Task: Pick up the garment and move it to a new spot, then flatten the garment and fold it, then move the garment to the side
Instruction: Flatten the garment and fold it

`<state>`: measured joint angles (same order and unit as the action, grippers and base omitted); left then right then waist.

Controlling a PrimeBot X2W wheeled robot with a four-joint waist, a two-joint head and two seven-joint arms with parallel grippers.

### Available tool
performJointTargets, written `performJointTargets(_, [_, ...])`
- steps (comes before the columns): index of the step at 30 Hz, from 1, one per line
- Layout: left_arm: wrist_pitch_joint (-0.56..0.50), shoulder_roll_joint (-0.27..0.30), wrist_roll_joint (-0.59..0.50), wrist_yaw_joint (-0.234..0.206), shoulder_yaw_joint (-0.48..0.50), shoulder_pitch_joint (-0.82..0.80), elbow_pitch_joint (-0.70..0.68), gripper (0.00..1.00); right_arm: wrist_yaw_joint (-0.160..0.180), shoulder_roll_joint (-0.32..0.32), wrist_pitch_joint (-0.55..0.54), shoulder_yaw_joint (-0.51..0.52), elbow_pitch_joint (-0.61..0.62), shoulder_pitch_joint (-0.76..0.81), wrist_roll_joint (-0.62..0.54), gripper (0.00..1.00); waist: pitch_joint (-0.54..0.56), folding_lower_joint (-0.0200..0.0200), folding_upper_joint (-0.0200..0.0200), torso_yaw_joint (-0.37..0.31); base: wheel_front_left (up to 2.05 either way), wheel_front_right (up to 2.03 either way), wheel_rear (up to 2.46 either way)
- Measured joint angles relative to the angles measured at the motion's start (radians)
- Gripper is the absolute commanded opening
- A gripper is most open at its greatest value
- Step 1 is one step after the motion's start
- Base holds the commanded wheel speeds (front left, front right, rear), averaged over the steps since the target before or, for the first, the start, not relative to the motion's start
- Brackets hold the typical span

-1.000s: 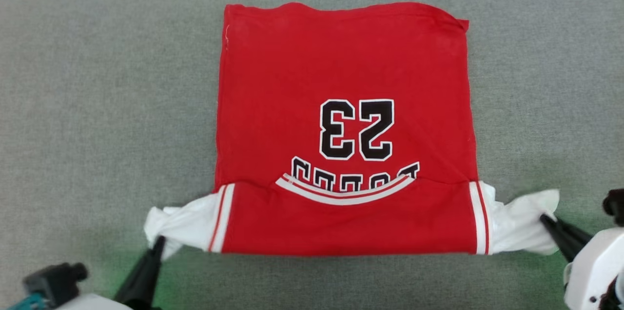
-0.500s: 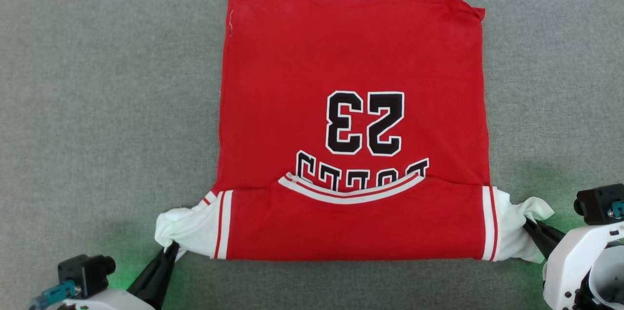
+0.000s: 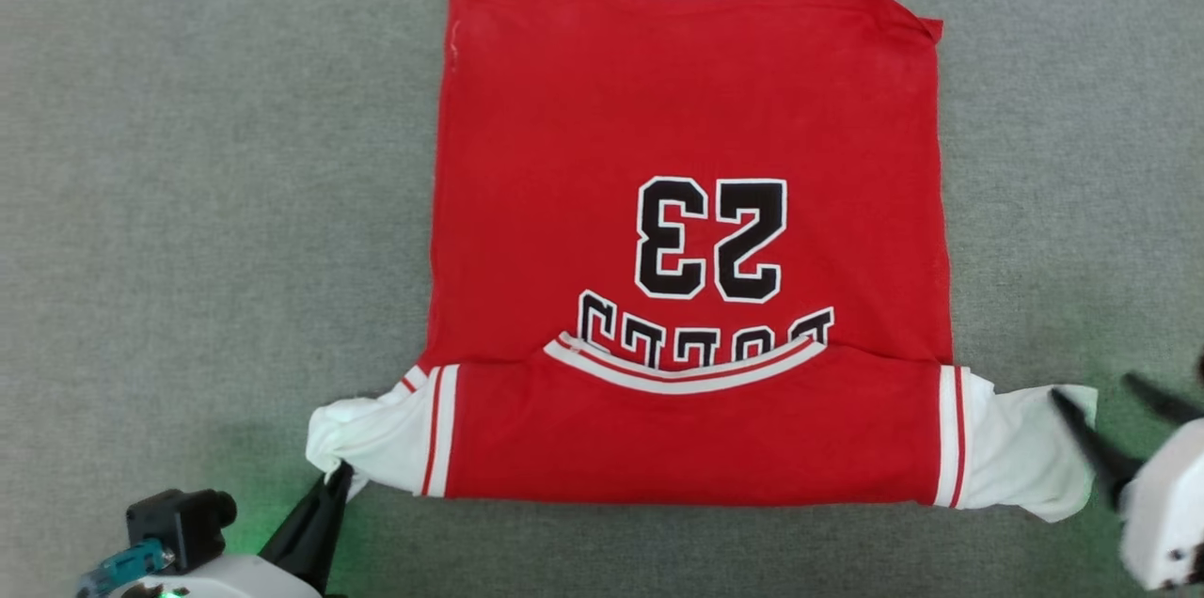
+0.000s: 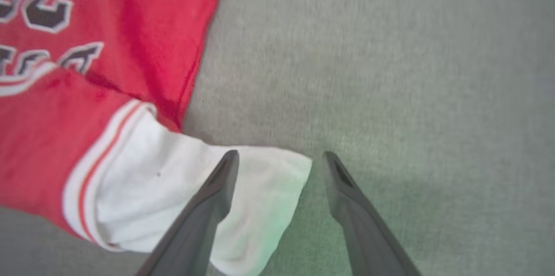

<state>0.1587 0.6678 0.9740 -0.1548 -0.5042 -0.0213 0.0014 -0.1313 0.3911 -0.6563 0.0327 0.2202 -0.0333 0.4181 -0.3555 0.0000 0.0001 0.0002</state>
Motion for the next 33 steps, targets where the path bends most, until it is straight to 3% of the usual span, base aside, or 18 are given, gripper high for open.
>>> performJointTargets(5, [-0.007,-0.007,-0.001,-0.008,-0.007,-0.01,-0.022,0.0,0.0,0.01,-0.106,0.095,0.158,-0.053,0.012,1.0,0.003,0.0001,0.0,0.026,0.0,0.0,0.0])
performJointTargets(8, [-0.008,-0.012,-0.004,-0.008,-0.01,-0.021,-0.034,0.0,0.0,0.022,-0.149,0.078,0.132,-0.199,0.014,1.0,-0.011,0.0,-0.0001,0.042,0.0,0.0,0.0])
performJointTargets(15, [-0.01,-0.031,-0.017,0.023,-0.025,-0.087,-0.03,0.0,0.0,0.037,-0.234,-0.094,-0.21,-0.606,-0.01,1.0,-0.073,0.0,0.0,0.081,0.0,0.0,0.0])
performJointTargets(20, [-0.009,-0.058,-0.031,0.06,-0.045,-0.143,-0.007,0.0,0.0,0.051,-0.284,-0.144,-0.463,-0.853,-0.07,1.0,-0.125,0.0,0.0,0.122,0.0,0.0,0.0])
performJointTargets(27, [0.012,-0.097,-0.036,0.116,-0.066,-0.199,0.034,0.0,0.0,0.044,-0.317,-0.199,-0.708,-1.037,-0.128,1.0,-0.187,0.0,0.0,0.181,0.0,0.0,0.0])
performJointTargets(32, [0.027,-0.115,-0.037,0.14,-0.072,-0.22,0.056,0.0,0.0,0.045,-0.329,-0.226,-0.79,-1.092,-0.131,0.99,-0.214,0.0,0.0,0.208,0.0,0.0,0.0])
performJointTargets(33, [0.027,-0.119,-0.037,0.146,-0.074,-0.223,0.062,0.0,0.001,0.047,-0.324,-0.232,-0.799,-1.097,-0.128,0.42,-0.216,0.0,0.0,0.211,0.0,0.0,0.0])
